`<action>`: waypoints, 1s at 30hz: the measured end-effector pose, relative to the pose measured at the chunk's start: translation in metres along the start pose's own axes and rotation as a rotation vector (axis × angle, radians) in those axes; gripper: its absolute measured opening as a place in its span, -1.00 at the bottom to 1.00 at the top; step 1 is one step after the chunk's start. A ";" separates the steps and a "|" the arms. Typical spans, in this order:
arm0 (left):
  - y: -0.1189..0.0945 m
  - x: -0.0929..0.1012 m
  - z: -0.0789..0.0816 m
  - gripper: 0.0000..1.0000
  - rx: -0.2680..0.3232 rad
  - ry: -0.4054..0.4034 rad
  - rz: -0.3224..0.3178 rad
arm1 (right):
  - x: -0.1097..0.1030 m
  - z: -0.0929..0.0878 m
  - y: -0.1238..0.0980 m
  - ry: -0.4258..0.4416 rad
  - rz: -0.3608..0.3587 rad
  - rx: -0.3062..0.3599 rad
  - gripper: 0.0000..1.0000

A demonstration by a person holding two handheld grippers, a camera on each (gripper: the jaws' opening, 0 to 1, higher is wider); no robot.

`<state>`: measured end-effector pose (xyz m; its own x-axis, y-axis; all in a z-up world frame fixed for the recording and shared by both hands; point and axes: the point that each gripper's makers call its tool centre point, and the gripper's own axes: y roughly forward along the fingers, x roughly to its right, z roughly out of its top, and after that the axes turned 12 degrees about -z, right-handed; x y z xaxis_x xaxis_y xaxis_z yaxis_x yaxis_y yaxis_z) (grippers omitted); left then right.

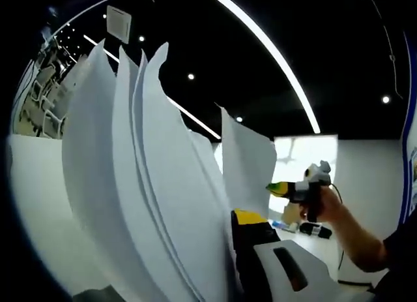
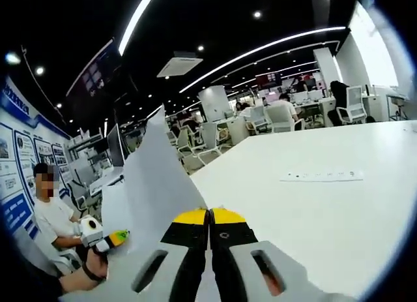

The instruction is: Organize the stack of printing papers by aligning and flattening the scattered papers on the table

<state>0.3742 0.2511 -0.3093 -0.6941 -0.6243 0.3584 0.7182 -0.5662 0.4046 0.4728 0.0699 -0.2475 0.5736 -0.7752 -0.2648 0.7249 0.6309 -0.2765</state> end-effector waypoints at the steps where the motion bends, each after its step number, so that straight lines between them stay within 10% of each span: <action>1: 0.000 0.000 0.000 -0.73 0.001 -0.001 -0.001 | -0.001 -0.001 0.000 0.000 0.003 -0.002 -1.00; 30: 0.001 0.005 -0.003 -0.71 -0.007 0.011 0.001 | -0.030 -0.027 0.019 0.056 0.065 -0.059 -1.00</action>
<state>0.3714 0.2452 -0.3098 -0.6929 -0.6308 0.3491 0.7191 -0.5696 0.3980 0.4588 0.1056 -0.2701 0.5956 -0.7302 -0.3347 0.6619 0.6823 -0.3105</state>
